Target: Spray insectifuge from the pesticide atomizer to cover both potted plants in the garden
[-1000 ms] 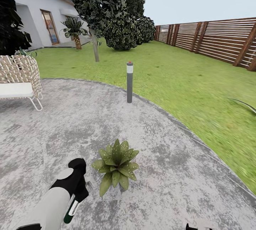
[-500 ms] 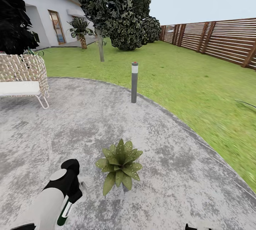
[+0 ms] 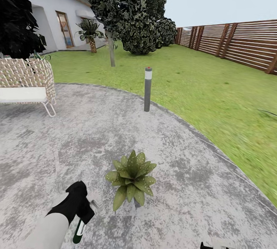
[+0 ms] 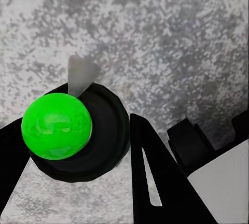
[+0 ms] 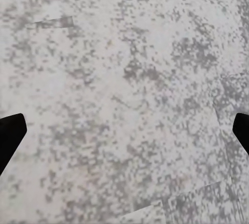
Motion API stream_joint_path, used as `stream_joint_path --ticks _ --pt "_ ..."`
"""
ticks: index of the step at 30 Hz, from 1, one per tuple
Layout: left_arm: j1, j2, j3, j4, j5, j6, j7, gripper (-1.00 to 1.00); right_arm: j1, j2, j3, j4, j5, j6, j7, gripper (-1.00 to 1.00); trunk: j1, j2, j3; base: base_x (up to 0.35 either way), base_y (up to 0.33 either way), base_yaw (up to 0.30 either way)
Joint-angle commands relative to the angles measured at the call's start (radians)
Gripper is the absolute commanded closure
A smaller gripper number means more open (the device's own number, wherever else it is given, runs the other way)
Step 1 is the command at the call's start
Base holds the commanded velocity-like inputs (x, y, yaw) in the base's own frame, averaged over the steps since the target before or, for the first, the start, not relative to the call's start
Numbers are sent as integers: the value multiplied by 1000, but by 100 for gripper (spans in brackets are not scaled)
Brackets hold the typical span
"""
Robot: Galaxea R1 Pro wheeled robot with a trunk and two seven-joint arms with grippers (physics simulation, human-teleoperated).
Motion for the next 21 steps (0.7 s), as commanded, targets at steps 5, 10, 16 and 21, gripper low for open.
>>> stream_joint_path --ticks 5,10,16,21 --pt "4 -23 6 0 17 4 32 100 -1 -1 -7 1 10 -5 -3 -100 0 0 -1 0 0 0" --pt "5 -25 7 -9 19 7 34 100 -1 -1 -7 0 10 -5 -5 -100 0 0 -1 0 -17 41" --pt "6 -25 7 -11 19 7 35 100 -1 0 -7 0 10 -5 -5 -100 0 0 -1 -36 -234 249" --pt "5 -25 7 -12 19 8 36 100 -1 0 -7 0 10 -5 -5 -100 0 0 -1 -138 -261 274"
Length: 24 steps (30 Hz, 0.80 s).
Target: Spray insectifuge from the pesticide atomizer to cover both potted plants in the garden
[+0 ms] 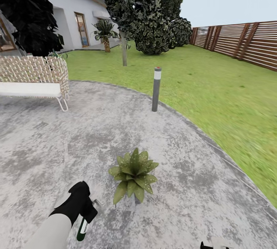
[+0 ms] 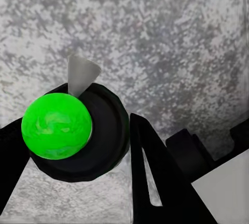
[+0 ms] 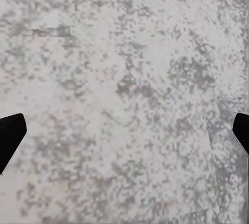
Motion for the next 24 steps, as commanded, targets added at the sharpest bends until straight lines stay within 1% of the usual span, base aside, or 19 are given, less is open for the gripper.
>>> stream_joint_path --ticks 1,5,10,14,19,24 --pt "-1 -2 7 -2 -7 6 -7 100 -1 0 -8 2 10 -4 -3 -100 0 0 -1 -146 -260 251" --pt "-1 -2 14 -3 -7 7 -7 100 -1 -1 -8 2 10 -4 -3 -100 0 0 -1 -164 -251 94" --pt "-1 -1 19 -3 -7 7 -7 100 -1 -2 -8 2 10 -4 -3 -100 0 0 -1 -177 -239 9" --pt "0 0 20 -4 -7 7 -7 100 -1 -1 -8 2 10 -4 -3 -100 0 0 -1 -77 -268 11" --pt "-1 1 18 -4 -7 8 -6 100 -1 0 -8 2 10 -4 -3 -100 0 0 -1 -9 -275 206" --pt "-1 6 18 -6 -7 10 -5 100 -1 0 -8 2 10 -4 -3 -100 0 0 -1 -1 -77 271"
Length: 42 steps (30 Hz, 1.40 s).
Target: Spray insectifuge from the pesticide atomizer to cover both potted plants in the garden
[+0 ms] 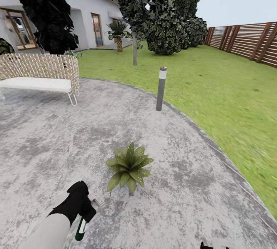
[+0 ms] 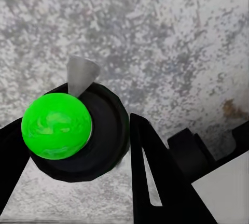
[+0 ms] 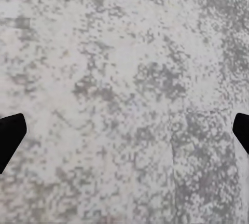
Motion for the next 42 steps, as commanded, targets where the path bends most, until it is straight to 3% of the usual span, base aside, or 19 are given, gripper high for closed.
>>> stream_joint_path --ticks 1,9,16,26,36,42 --pt "-1 -2 6 -1 -6 5 -6 100 -1 0 -7 2 11 -4 -3 -100 0 0 -1 0 -12 275" --pt "-1 -2 6 -2 -6 10 -4 100 -1 0 -7 2 11 -4 -3 -100 0 0 -1 14 0 193" --pt "0 -11 6 1 -4 10 86 100 -1 -1 -7 2 11 -4 -3 -100 0 0 -1 222 168 9" --pt "0 -34 1 14 18 8 87 100 -1 -1 -7 2 11 -4 -2 -100 0 0 -1 125 40 0" --pt "1 -31 -6 14 19 7 91 100 -1 -2 -7 2 10 -4 -3 -100 0 0 -1 162 0 5" --pt "26 -34 -9 28 12 -3 88 100 -1 -1 -7 2 10 -4 -3 -100 0 0 -1 3 0 228"
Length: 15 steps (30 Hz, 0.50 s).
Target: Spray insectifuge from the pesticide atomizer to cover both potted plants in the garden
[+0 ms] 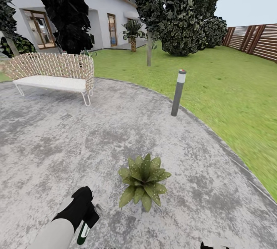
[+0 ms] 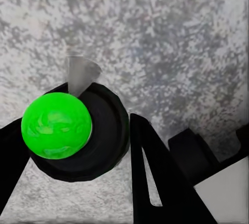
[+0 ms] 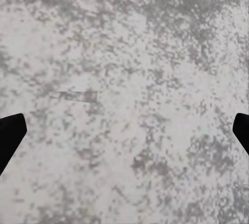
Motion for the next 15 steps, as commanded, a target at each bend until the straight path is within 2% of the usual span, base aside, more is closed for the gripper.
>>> stream_joint_path --ticks 1,6,13,15 --pt "2 -2 6 0 -8 2 -7 100 -1 0 -7 2 11 -4 -3 -100 0 0 -1 0 0 273" --pt "6 0 6 2 -9 1 -8 100 -1 -1 -7 2 10 -4 -3 -100 0 0 -1 0 0 205" --pt "7 3 6 1 -5 1 -9 100 -1 -2 -7 1 10 -4 -3 -100 0 0 -1 0 0 15" --pt "7 6 4 -6 -2 2 -8 100 -1 -3 -7 0 10 -4 -3 -100 0 0 -1 -163 -38 0"
